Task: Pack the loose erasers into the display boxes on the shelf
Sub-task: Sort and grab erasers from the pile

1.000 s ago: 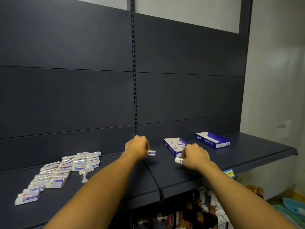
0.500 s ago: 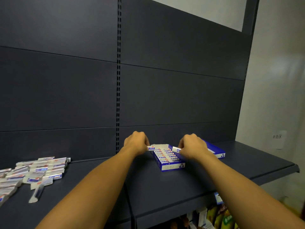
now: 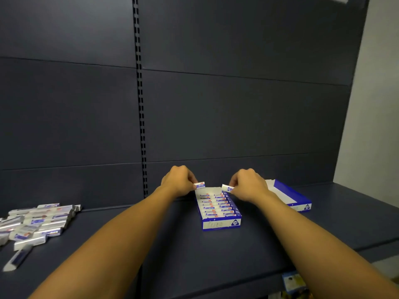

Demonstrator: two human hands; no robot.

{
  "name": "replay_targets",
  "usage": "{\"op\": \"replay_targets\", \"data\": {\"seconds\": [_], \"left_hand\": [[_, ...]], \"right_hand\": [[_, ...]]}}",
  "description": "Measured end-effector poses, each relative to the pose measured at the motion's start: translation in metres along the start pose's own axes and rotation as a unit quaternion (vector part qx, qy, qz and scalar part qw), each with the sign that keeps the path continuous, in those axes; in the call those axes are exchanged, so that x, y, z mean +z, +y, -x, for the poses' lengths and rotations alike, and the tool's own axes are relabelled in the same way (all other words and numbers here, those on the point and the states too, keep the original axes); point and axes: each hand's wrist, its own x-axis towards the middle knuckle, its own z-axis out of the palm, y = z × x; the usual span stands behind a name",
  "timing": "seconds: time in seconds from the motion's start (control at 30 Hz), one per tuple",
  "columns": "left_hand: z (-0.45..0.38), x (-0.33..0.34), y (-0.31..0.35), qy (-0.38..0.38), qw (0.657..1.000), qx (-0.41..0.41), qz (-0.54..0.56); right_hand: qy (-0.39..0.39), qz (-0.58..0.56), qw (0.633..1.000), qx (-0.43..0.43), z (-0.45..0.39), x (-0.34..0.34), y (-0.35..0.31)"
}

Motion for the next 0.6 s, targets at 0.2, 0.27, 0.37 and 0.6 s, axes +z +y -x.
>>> {"op": "replay_targets", "data": {"seconds": [0.2,0.27,0.37,0.6], "left_hand": [[-0.012,0.018,0.001,0.002,1.000,-0.031,-0.003],[-0.018,0.024,0.000,0.010,0.999,-0.040,-0.011],[-0.026,0.037,0.001,0.019,0.998,-0.041,-0.039],[-0.048,0.068,-0.008,0.057,0.997,-0.051,-0.025]], "right_hand": [[-0.030,-0.052,0.997,-0.038,-0.031,0.022,0.027],[-0.028,-0.075,0.996,-0.046,-0.041,0.027,0.035],[-0.023,-0.108,0.992,-0.057,-0.055,0.036,0.045],[-0.023,-0.202,0.977,-0.068,-0.085,0.072,0.051]]}}
